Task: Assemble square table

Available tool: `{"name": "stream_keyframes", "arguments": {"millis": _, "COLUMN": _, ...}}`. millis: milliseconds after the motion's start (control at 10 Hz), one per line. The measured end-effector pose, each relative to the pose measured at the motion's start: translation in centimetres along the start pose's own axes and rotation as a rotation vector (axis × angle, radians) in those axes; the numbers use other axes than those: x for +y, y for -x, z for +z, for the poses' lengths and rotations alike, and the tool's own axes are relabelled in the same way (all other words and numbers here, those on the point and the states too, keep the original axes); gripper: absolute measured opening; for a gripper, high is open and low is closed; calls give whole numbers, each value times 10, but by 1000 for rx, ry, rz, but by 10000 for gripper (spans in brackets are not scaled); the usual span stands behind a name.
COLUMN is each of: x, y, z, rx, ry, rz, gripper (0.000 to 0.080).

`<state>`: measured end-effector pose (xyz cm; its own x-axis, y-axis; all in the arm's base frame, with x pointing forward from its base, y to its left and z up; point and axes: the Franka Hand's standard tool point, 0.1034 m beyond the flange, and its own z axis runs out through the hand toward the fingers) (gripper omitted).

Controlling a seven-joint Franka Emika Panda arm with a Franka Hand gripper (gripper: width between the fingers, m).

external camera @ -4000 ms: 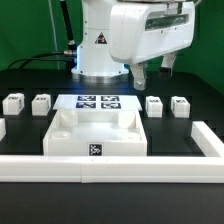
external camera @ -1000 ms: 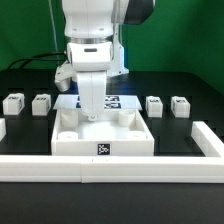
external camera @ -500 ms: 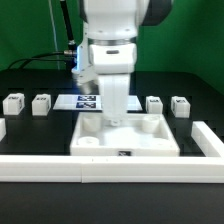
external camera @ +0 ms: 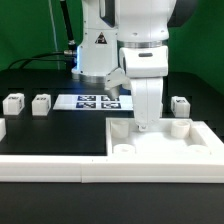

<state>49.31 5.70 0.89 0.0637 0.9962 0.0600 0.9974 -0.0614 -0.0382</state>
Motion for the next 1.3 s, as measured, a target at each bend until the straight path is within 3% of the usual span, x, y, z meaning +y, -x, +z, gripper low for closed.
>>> {"name": "stream_keyframes", "arguments": {"millis": 300, "x": 0, "y": 1, "z": 0, "rx": -6, "ry": 4, "rz": -36, "gripper": 61}}
{"name": "stream_keyframes", "arguments": {"millis": 400, "x": 0, "y": 1, "z": 0, "rx": -6, "ry": 3, "rz": -35, "gripper": 135}}
{"name": "stream_keyframes", "arguments": {"millis": 500, "x": 0, "y": 1, "z": 0, "rx": -6, "ry": 3, "rz": -35, "gripper": 135}}
{"name": "stream_keyframes", "arguments": {"millis": 700, "x": 0, "y": 1, "z": 0, "rx": -6, "ry": 3, "rz": -34, "gripper": 513}}
{"name": "stream_keyframes", "arguments": {"millis": 800, "x": 0, "y": 1, "z": 0, "rx": -6, "ry": 3, "rz": -34, "gripper": 606}}
{"name": "stream_keyframes", "arguments": {"millis": 1300, "x": 0, "y": 2, "z": 0, "rx": -6, "ry": 3, "rz": -33, "gripper": 649}}
